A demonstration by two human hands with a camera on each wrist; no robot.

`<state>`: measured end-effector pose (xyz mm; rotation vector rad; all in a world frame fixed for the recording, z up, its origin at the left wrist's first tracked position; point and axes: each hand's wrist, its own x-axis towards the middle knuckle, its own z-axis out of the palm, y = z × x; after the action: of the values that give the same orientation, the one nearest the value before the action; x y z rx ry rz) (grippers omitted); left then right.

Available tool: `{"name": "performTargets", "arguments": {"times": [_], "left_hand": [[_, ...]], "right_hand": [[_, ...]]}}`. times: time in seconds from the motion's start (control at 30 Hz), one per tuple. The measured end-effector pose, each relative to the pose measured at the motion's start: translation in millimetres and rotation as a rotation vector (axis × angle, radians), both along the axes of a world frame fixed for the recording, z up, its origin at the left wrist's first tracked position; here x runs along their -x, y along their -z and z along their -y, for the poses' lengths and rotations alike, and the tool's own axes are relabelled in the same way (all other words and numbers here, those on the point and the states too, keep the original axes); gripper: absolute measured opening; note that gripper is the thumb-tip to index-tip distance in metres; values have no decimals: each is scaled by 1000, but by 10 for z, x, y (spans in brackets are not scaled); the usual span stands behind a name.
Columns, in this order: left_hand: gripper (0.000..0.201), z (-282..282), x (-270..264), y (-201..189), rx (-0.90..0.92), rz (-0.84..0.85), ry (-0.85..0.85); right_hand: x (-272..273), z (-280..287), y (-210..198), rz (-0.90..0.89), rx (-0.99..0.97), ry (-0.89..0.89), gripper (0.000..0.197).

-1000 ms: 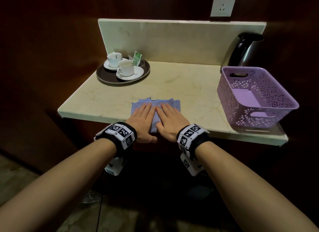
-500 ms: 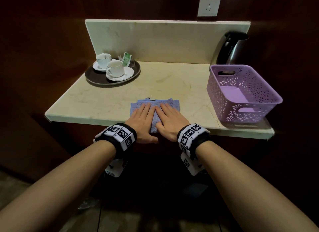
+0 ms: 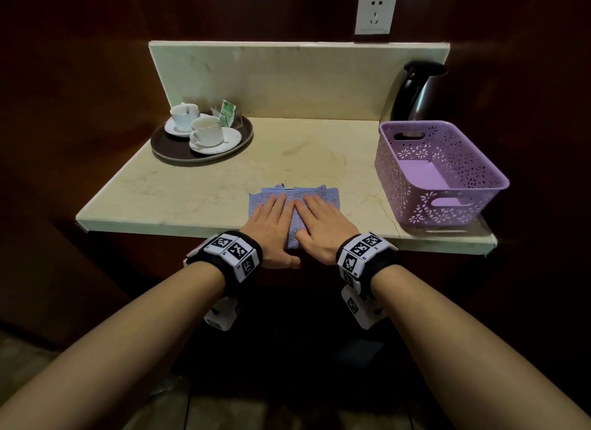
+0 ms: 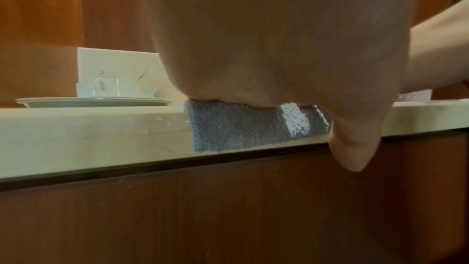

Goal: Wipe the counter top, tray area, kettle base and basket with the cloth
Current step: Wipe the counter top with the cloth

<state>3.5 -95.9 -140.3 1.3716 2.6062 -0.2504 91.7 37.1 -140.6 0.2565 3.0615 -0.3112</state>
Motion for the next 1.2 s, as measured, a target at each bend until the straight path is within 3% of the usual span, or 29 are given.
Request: {"name": "performTargets", "arguments": {"times": [0.37, 0.57, 0.7, 0.8, 0.87, 1.0, 1.2], "left_hand": [[127, -165, -109, 11, -20, 18, 44], [116, -294, -231, -3, -63, 75, 67], [90, -269, -242, -24, -195, 183, 59], [64, -204, -212, 13, -393, 162, 95], [59, -170, -174, 74, -433, 128, 101], [65, -211, -130, 138, -307, 89, 85], [64, -343, 70, -15, -187, 240, 28]], "right_hand": [[-180, -112, -27, 9, -30, 41, 67], [-319, -224, -72, 42, -24, 80, 67], [-303, -219, -155, 93, 0, 93, 64], [-293, -195, -130, 2, -80, 85, 59], [-309, -169, -75, -12, -148, 82, 58], [-298, -151, -64, 133, -60, 119, 64], [-14, -229, -193, 267, 75, 183, 69]]}}
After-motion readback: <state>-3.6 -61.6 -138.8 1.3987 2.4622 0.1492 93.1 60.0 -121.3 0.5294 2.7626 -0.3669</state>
